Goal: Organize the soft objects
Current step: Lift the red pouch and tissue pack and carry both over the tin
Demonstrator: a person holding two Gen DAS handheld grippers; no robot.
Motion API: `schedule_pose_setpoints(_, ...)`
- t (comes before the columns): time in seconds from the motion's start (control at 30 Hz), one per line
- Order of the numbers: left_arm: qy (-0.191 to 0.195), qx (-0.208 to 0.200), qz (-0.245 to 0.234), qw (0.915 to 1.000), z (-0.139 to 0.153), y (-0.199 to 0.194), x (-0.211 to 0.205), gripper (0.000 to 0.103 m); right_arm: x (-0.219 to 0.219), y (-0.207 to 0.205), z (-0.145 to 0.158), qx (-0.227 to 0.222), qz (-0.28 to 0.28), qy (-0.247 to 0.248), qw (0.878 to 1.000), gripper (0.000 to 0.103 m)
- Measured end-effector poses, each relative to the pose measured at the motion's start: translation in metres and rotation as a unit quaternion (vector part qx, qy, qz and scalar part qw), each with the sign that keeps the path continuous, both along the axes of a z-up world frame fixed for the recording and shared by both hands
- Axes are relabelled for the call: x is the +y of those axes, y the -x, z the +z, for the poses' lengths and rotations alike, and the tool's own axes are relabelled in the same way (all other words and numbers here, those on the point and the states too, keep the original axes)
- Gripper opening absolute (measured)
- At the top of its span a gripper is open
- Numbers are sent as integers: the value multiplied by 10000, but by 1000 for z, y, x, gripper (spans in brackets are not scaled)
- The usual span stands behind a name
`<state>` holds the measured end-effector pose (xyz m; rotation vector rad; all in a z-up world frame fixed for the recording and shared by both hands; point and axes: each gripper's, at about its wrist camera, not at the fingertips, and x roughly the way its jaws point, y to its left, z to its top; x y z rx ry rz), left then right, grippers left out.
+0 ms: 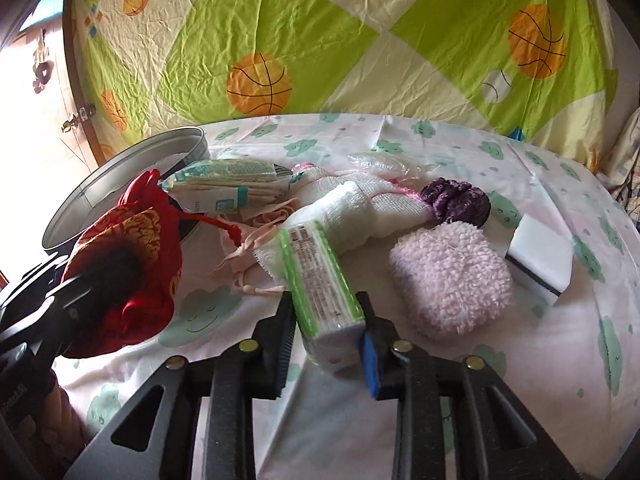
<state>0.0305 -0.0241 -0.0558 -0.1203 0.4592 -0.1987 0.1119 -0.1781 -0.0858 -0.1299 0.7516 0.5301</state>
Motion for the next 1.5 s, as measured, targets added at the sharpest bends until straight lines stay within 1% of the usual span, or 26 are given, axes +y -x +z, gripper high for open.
schedule_pose_setpoints(0.1,6,-85,47,10000,1,2,0,20,-5,7,4,-162,-20,-253,9995,29)
schedule_pose_setpoints(0.33,-85,-202,100,9997,4,-2,-1,20,-3,24,25,-833,-57,-450,9955,29)
schedule_pose_setpoints(0.53,31,-198,91,9998,10,-8,3,20,-6,29,41,-1351,-233,-635,9885,29)
schedule_pose_setpoints(0.63,11,-204,83,9998,12,-9,2,20,-9,27,43,-1436,-329,-799,9859,29)
schedule_pose_setpoints(0.9,-64,-254,122,9996,16,-12,2,20,-14,27,47,-1629,-465,-1005,9804,29)
schedule_pose_setpoints(1.0,-212,-341,262,9988,17,-14,3,20,-13,25,48,-1695,-524,-1089,9781,29)
schedule_pose_setpoints(1.33,-279,-491,575,9967,19,-17,20,20,-2,24,50,-1866,-563,-1175,9738,29)
schedule_pose_setpoints(1.5,-239,-548,622,9963,20,-15,26,20,9,24,50,-1914,-496,-1122,9738,29)
